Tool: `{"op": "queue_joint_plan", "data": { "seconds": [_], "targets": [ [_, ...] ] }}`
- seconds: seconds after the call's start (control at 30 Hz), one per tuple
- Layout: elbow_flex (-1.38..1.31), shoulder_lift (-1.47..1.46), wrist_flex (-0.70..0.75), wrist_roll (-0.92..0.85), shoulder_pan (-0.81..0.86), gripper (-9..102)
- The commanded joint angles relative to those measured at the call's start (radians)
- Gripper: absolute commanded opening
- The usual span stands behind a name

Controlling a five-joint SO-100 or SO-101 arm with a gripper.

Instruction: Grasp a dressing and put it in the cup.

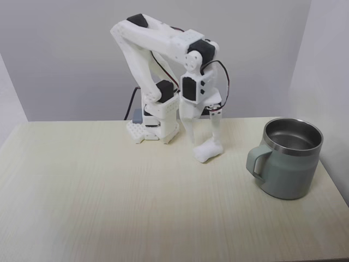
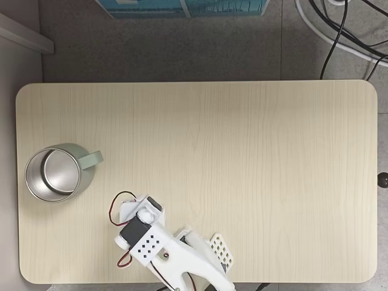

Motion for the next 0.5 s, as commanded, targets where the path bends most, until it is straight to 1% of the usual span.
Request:
{"op": "queue_joint_plan", "data": {
  "seconds": [0.0, 0.27, 0.47],
  "targets": [
    [-0.017, 0.021, -0.046, 0.026, -0.02, 18],
    [-0.064, 0.172, -0.183, 0.029, -0.026, 18],
    [-0.052, 0.212, -0.187, 0.034, -0.04, 18]
  ]
}}
